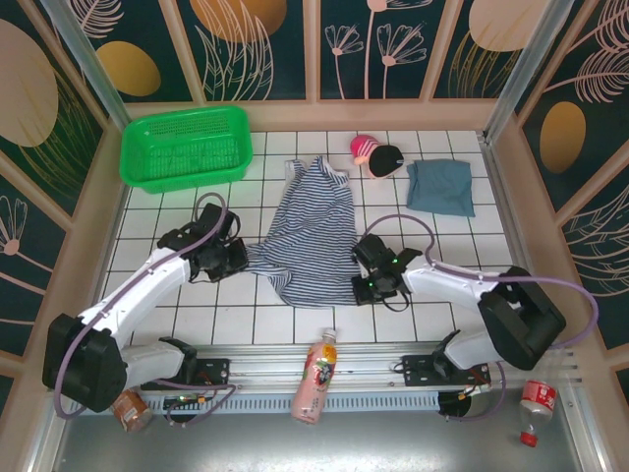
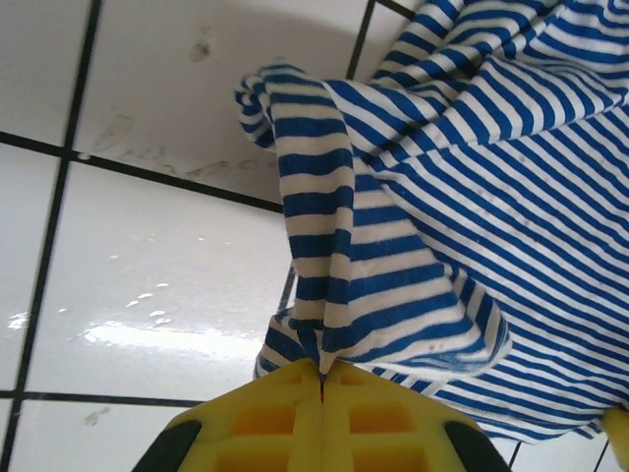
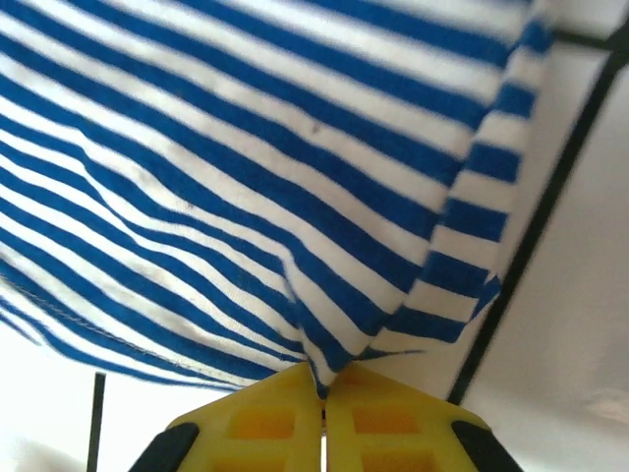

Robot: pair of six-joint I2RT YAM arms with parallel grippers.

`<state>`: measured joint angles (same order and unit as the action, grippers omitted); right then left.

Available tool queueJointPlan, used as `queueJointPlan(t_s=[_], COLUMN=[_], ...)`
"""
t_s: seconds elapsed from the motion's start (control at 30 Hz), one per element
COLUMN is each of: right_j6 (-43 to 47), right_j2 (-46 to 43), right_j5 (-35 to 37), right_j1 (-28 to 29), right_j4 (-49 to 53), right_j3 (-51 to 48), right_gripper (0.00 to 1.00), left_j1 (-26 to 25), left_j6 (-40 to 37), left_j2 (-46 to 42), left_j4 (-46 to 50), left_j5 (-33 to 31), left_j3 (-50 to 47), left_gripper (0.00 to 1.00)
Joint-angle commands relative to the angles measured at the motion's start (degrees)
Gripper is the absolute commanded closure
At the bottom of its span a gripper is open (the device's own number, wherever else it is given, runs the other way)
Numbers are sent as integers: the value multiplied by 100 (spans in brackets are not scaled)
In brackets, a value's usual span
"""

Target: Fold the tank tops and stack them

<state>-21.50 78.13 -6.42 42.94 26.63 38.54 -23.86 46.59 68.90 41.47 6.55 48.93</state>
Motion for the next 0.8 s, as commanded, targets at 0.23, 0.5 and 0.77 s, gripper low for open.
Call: queueJointPlan(t_s=[0.23,0.5,0.77], right_j6=[872,1781,2414], right_j2=[-2092,-2285,-1959], right_j5=[696,703,756], right_j1=[-1647,-2359,-2391], right_j4=[-125,-1543,-2923], right_j3=[1269,2658,3639], right_gripper=[100,100,100], left_j1=[153,162,163], left_j6=[-586,-1390,-2452], left_j2=[108,473,844], left_j4=[648,922,410], left_j5=[-745,-1646,-2138], left_j3=[2414,5077,6848], left_gripper=[100,100,100])
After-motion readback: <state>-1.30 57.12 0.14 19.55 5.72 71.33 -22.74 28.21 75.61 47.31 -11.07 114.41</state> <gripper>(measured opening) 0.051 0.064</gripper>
